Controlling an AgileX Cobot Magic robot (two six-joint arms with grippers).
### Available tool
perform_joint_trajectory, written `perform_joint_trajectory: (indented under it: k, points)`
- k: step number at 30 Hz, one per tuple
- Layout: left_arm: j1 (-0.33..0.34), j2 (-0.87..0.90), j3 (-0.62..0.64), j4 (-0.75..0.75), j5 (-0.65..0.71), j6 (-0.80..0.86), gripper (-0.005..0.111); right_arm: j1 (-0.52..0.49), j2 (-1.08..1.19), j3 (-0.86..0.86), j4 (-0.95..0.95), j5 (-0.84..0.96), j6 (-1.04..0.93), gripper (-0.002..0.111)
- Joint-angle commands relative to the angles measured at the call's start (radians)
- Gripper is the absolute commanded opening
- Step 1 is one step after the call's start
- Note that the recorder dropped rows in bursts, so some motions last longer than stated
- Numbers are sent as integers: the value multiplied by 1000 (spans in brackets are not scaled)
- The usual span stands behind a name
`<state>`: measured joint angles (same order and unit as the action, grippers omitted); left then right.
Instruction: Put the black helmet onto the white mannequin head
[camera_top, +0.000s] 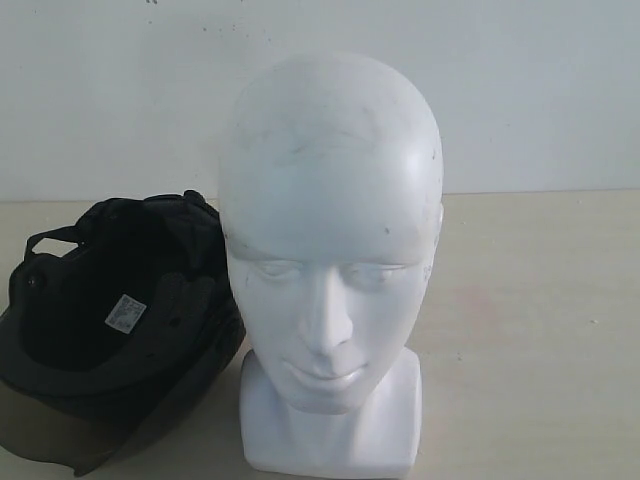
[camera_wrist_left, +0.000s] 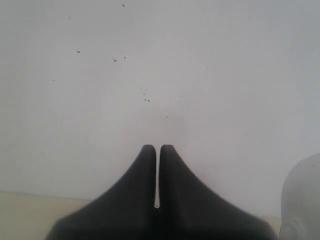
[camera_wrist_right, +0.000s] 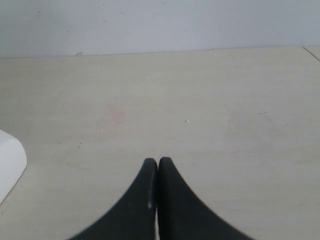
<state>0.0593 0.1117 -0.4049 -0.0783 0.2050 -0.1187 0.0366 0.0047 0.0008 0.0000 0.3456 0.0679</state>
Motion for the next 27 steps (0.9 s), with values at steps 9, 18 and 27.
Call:
perform_joint_trajectory:
  k: [9, 18, 27]
  points:
    - [1, 5, -3, -14, 69, 7, 4, -5, -5, -1, -6, -12, 0, 0]
    - [1, 6, -3, -16, 169, 93, 4, -5, -5, -1, -6, -12, 0, 0]
    - [1, 228, -221, -22, 176, 90, 4, -5, -5, -1, -6, -12, 0, 0]
